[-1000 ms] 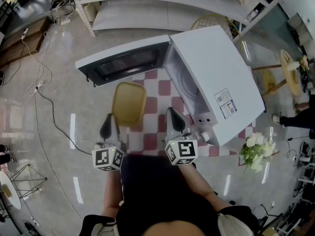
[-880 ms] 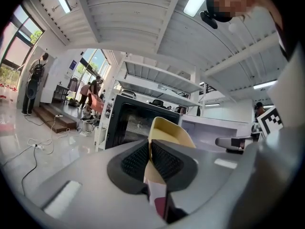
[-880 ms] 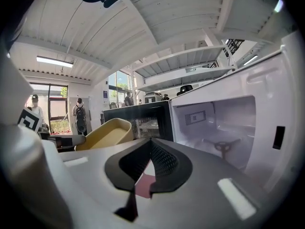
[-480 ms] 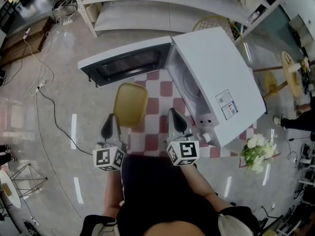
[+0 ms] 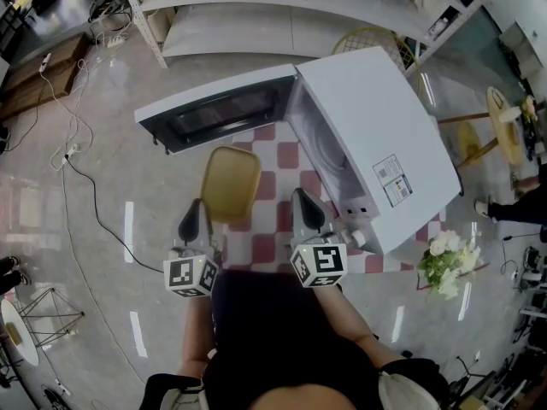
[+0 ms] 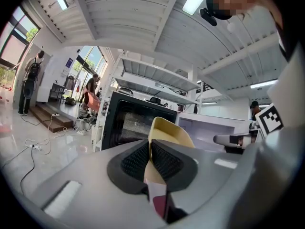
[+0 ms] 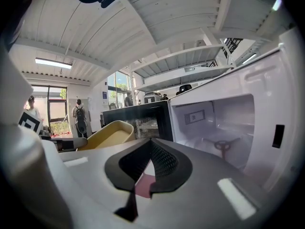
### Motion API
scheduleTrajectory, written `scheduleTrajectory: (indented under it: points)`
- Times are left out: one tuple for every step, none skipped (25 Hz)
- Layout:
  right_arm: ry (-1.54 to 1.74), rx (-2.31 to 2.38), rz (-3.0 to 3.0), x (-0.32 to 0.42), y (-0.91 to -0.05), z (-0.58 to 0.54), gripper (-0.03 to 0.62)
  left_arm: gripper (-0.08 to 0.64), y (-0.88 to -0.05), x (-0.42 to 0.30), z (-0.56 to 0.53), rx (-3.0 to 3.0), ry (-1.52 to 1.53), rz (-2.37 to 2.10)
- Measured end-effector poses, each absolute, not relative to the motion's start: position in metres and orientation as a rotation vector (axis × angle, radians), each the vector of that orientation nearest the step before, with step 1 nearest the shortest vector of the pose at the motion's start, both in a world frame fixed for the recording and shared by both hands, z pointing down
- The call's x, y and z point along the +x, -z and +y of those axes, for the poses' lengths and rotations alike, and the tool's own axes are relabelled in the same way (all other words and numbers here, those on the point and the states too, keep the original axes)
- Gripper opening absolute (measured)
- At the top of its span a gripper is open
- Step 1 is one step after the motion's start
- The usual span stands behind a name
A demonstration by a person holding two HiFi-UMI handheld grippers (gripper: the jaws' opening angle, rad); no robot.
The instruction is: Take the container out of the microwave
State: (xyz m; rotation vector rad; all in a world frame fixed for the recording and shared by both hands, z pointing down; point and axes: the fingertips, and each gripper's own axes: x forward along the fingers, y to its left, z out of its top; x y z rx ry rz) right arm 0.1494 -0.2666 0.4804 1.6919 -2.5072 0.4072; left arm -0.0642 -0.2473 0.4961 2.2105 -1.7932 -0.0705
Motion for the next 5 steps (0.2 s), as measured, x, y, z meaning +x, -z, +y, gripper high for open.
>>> scheduleTrajectory:
  points:
    - [-0.407,1.693,-2.506,0.1493,-0.4806,-0.2665,0.000,0.029,-0.4964,-0.0639,-0.2474,2.211,0.070,-1.791]
    - [-0.408,1.694,-2.504,0.1493,-0.4808,-0.2666,-0.001,0.029,-0.4967,-0.0637,-0.2474,2.210,0.069,-1.788]
    - [-0.409,1.696,-2.502,0.1494,-0.4809,-0.2666,-0.001,0.029,-0.4971,-0.0634,-0.2475,2.210,0.068,-1.786]
    - [-0.411,1.697,-2.500,0.1495,-0.4810,-0.2667,0.000,0.029,-0.4974,-0.0632,-0.2475,2.209,0.068,-1.783]
    - [-0.412,1.699,-2.498,0.1497,-0.4811,-0.2668,0.000,0.029,-0.4977,-0.0629,-0.2476,2.209,0.067,-1.780]
